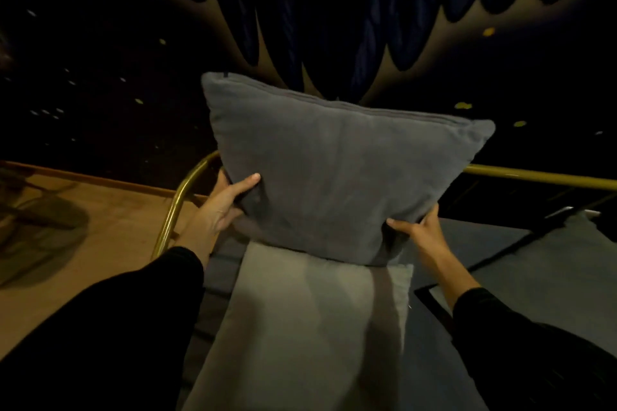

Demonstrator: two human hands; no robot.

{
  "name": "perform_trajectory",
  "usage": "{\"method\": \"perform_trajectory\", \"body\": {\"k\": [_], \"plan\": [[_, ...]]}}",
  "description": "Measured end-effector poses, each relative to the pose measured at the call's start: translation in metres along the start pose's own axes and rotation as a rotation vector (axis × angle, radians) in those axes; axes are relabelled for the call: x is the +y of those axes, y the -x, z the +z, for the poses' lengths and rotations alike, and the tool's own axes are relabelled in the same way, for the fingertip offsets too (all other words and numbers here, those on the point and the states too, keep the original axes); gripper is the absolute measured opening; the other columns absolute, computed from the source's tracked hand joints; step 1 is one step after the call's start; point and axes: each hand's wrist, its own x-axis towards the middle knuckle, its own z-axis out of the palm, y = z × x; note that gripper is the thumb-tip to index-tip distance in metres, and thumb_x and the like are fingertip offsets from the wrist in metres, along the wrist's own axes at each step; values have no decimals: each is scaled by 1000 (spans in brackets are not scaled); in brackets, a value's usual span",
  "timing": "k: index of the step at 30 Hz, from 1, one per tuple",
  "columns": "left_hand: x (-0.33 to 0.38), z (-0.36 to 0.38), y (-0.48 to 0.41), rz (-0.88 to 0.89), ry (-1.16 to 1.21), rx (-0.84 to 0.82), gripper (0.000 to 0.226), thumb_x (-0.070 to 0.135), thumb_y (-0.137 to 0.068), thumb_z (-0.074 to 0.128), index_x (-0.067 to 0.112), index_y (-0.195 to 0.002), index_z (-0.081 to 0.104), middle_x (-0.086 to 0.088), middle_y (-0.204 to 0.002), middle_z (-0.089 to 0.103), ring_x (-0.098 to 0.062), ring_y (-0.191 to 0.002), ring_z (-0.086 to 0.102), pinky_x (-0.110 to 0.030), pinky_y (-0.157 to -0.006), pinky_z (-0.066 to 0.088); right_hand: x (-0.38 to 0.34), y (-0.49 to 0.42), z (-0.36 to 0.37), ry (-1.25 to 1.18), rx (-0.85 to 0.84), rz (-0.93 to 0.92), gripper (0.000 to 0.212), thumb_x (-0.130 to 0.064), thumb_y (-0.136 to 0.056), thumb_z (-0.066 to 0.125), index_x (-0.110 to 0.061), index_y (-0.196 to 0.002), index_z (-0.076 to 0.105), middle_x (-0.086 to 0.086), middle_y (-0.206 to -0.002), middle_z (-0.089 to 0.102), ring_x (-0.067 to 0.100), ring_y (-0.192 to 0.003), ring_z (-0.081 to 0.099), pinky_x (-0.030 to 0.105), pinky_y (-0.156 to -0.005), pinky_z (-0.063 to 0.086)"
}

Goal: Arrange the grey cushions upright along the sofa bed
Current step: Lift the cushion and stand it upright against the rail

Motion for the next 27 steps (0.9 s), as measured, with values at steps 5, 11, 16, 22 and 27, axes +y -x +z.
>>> {"method": "perform_trajectory", "body": {"k": [5,11,16,22,27], "plan": [[-22,6,-25,-22,117,65,91,24,-81,81,32,-153,26,0,-155,43,-29,-144,40,-57,-116,36,13,-13,7,36,42,31,92,-10,-79,75,-29,-149,17,-1,-156,30,24,-141,35,46,-111,38],[-25,-3,-42,-26,117,50,100,30,-73,84,35,-154,26,3,-156,42,-27,-145,38,-58,-117,34,9,0,10,77,133,-49,88,-17,-80,75,-29,-149,22,-6,-153,34,11,-132,40,34,-106,40],[-52,8,-39,-52,-3,83,95,31,-81,80,33,-155,20,1,-157,39,-23,-140,43,-52,-115,40,31,-3,10,62,197,45,82,-17,-85,71,-24,-149,20,-2,-152,34,18,-135,39,41,-110,39],[-74,54,-16,61,-419,452,77,34,-95,62,4,-155,24,-21,-156,37,-39,-143,39,-47,-116,36,33,-12,12,171,112,165,73,-20,-94,58,-13,-150,12,12,-157,27,33,-141,34,49,-113,35],[-121,104,37,-6,-516,440,47,9,-98,55,-9,-140,46,-31,-139,52,-43,-130,51,-44,-108,40,43,15,-5,329,142,235,56,-29,-92,61,-4,-138,39,13,-140,51,31,-128,51,47,-107,42]]}}
